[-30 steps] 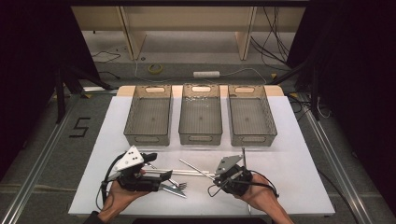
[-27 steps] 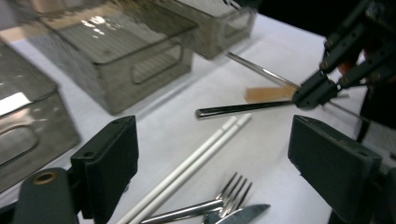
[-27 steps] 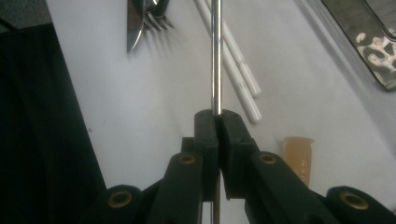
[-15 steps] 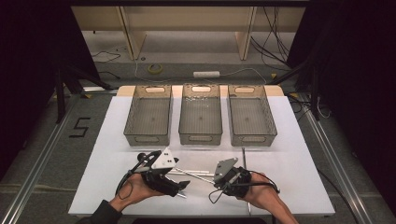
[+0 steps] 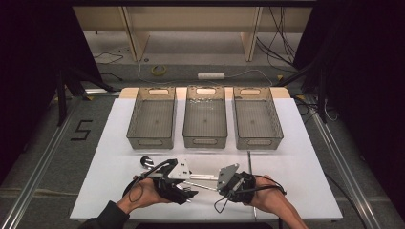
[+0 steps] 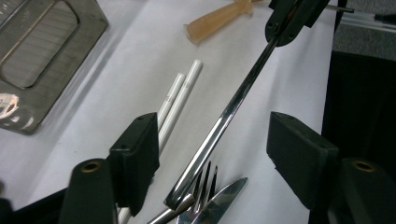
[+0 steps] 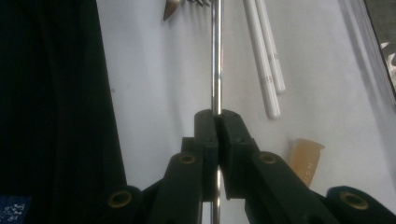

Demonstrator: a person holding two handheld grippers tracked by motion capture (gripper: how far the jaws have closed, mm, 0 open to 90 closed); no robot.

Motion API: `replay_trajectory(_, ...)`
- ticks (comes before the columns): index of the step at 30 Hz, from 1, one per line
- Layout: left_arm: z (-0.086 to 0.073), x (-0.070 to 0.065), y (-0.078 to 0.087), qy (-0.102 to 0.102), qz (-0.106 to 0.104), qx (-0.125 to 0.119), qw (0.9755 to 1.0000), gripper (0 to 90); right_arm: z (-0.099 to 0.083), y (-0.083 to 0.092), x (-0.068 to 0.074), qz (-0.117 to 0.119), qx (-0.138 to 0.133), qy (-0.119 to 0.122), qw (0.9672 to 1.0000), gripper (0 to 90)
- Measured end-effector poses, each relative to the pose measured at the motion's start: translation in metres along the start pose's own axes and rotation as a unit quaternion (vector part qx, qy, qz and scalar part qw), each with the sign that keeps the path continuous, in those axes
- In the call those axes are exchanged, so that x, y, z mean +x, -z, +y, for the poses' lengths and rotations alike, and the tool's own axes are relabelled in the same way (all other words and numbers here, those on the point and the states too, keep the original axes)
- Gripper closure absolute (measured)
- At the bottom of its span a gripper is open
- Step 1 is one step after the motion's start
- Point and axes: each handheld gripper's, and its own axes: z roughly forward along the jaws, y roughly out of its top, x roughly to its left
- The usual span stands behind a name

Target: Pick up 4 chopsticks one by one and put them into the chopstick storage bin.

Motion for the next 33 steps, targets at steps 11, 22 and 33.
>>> replay_trajectory(11,0.004,-0.011,-0.009,-0.052,-0.014,0.033,0.9980,53.0,0.005,-0.002,0.004,0.009,0.008,0.020,0.9997,86.9)
replay_trajectory(22,0.006,-0.015,-0.014,-0.066,-0.040,0.055,0.9955,69.5,0.007,-0.005,0.009,0.021,0.013,0.034,0.9991,86.9)
replay_trajectory(33,0.005,-0.021,-0.014,-0.110,-0.073,0.071,0.9887,83.2,0.006,-0.004,0.010,0.034,0.015,0.055,0.9978,82.3)
